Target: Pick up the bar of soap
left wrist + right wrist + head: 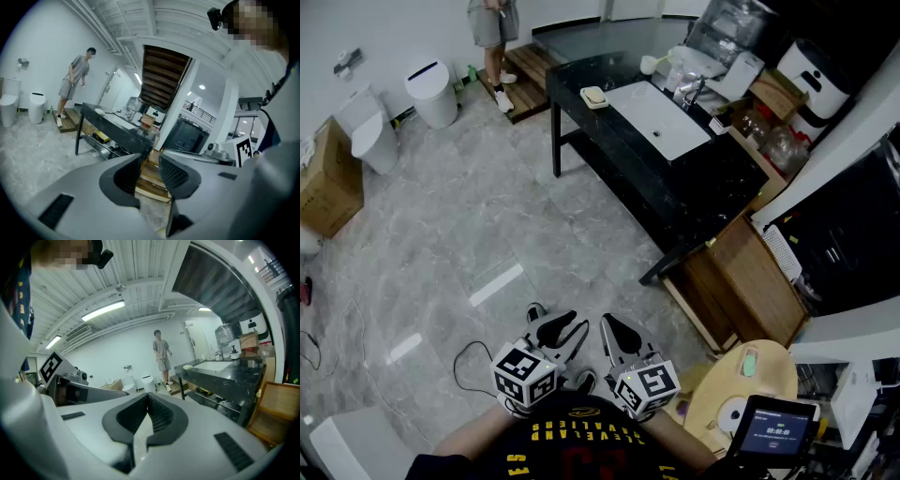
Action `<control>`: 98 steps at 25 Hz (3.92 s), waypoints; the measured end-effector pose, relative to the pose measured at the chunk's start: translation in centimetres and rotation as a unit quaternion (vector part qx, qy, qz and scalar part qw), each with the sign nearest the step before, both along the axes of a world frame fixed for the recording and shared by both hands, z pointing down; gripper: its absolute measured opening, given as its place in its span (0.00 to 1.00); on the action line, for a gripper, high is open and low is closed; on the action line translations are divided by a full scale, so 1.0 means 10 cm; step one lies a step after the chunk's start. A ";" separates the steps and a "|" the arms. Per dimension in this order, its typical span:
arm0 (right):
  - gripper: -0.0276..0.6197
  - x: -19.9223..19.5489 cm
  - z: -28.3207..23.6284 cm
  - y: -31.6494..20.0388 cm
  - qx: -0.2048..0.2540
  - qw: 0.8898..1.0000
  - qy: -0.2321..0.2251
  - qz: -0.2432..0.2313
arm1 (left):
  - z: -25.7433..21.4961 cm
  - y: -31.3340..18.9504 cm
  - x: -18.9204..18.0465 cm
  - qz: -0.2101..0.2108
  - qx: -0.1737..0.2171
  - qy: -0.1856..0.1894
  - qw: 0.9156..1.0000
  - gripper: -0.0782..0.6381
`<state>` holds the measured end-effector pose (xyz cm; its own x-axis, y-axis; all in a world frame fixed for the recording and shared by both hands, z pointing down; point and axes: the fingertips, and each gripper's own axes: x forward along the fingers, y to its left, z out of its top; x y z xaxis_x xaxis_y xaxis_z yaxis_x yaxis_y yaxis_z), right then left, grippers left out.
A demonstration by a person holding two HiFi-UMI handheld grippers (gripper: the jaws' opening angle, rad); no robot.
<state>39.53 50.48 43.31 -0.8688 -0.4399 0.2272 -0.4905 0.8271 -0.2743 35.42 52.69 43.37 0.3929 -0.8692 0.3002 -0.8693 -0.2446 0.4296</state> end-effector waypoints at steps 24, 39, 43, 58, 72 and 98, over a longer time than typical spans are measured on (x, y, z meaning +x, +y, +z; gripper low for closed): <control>0.07 0.37 -0.21 0.41 0.005 0.999 -0.029 -0.023 | -0.13 0.35 0.49 0.010 0.008 0.011 1.000 0.29; 0.07 -1.54 -0.28 -0.77 0.001 1.000 0.001 -0.014 | -0.39 -0.86 -1.54 0.005 0.045 0.019 0.999 0.29; 0.07 -1.90 -0.21 -1.01 -0.016 1.000 0.015 -0.015 | -0.30 -1.09 -1.94 0.004 0.038 0.037 0.999 0.29; 0.07 -3.21 0.24 -2.40 -0.087 0.993 0.012 -0.075 | 0.00 -2.31 -3.29 -0.081 0.009 0.029 0.996 0.29; 0.07 -3.56 0.20 -3.95 -0.105 0.991 0.014 -0.078 | -0.12 -3.84 -3.54 -0.083 0.001 0.024 0.996 0.29; 0.07 -3.44 0.16 -5.43 -0.098 0.993 0.017 0.063 | -0.17 -5.42 -3.56 0.050 0.010 0.042 0.998 0.29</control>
<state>5.15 -3.82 44.90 -0.7996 -0.4896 0.3477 -0.5991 0.6907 -0.4051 -0.18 -1.50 41.63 0.5017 -0.8295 0.2453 -0.8008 -0.3382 0.4942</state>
